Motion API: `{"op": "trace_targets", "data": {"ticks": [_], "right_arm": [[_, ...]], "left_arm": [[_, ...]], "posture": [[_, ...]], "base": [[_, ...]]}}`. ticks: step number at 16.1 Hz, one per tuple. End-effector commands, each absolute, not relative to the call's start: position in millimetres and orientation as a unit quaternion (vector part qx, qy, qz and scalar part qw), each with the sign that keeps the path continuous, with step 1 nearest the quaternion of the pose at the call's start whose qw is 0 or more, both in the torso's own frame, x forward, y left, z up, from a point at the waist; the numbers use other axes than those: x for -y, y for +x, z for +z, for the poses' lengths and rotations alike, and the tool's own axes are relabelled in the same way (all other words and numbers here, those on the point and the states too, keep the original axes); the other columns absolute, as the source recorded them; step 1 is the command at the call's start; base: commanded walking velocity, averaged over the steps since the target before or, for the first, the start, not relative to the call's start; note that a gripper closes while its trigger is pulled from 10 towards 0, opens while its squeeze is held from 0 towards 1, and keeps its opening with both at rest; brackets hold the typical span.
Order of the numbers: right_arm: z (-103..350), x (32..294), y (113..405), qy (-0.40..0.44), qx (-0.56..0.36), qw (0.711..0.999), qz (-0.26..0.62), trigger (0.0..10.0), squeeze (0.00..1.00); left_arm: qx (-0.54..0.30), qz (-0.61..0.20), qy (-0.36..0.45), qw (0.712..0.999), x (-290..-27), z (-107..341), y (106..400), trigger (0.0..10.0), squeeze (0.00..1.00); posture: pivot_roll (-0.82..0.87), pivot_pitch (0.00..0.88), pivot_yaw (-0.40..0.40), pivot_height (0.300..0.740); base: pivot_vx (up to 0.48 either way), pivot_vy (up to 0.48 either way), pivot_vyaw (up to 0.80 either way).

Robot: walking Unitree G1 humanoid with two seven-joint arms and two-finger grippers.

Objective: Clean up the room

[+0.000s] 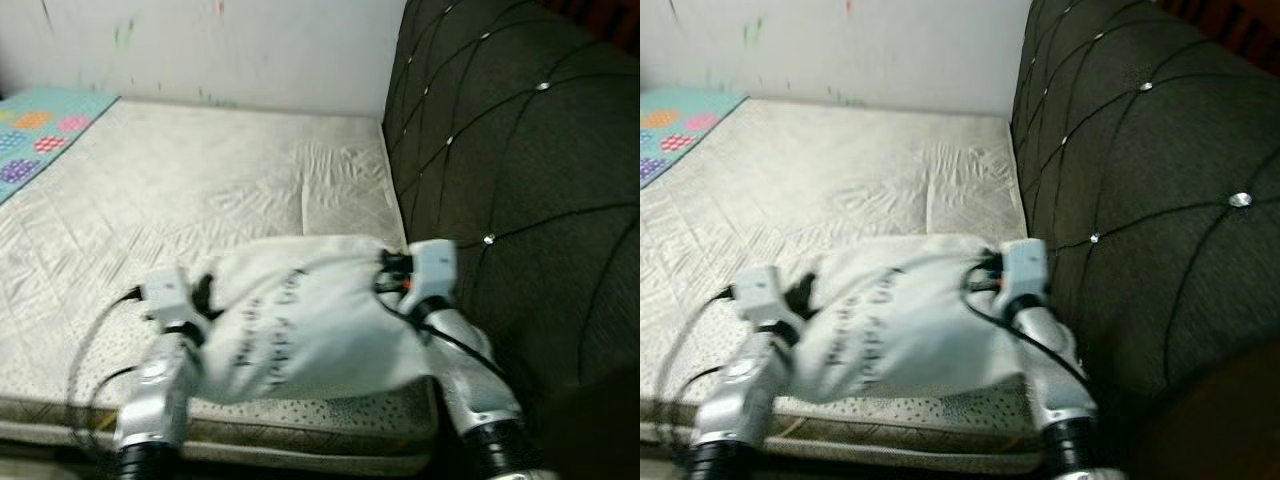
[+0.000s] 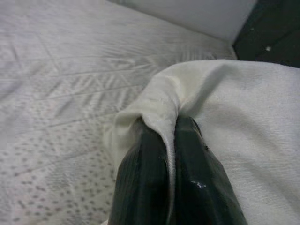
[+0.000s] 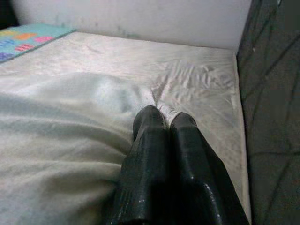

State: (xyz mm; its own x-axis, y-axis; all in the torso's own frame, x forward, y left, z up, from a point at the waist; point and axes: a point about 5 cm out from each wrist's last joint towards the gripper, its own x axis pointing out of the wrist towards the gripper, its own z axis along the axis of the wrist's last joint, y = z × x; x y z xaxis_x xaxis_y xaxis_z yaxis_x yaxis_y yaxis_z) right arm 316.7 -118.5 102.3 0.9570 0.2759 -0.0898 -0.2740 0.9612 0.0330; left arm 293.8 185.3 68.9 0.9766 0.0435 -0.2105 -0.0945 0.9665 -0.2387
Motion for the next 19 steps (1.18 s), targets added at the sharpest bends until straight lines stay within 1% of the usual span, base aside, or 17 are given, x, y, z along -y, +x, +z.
{"op": "trace_targets", "data": {"ticks": [1, 6, 10, 13, 19], "right_arm": [[122.1, 123.0, 322.9, 0.003, -0.003, 0.991, 0.134, 10.0, 0.0], [120.4, 120.6, 321.6, 0.006, -0.006, 0.99, 0.139, 10.0, 0.0], [119.9, 120.3, 322.2, 0.007, -0.011, 0.99, 0.14, 10.0, 0.0], [121.0, 121.2, 323.3, 0.006, -0.009, 0.99, 0.14, 10.0, 0.0], [121.0, 121.3, 323.5, 0.005, -0.009, 0.99, 0.141, 10.0, 0.0]], "left_arm": [[-0.093, 0.018, -0.127, 0.987, -172.9, 75.9, 299.4, 10.0, 0.0], [-0.102, 0.021, -0.121, 0.987, -175.1, 72.6, 296.2, 10.0, 0.0], [-0.107, 0.034, -0.157, 0.981, -175.2, 71.8, 296.5, 10.0, 0.0], [-0.105, 0.029, -0.146, 0.983, -175.0, 72.9, 297.4, 10.0, 0.0], [-0.103, 0.024, -0.141, 0.984, -174.1, 74.7, 298.9, 10.0, 0.0]], "posture": [[-0.12, 0.0, -0.018, 0.74], [-0.12, 0.0, -0.02, 0.74], [-0.12, 0.0, -0.022, 0.74], [-0.12, 0.0, -0.025, 0.74], [-0.12, 0.0, -0.025, 0.74]], "base": [[0.0, 0.0, 0.0], [0.0, 0.0, 0.0], [0.0, 0.0, -0.8], [0.0, 0.314, -0.62], [0.0, 0.467, 0.0]]}}
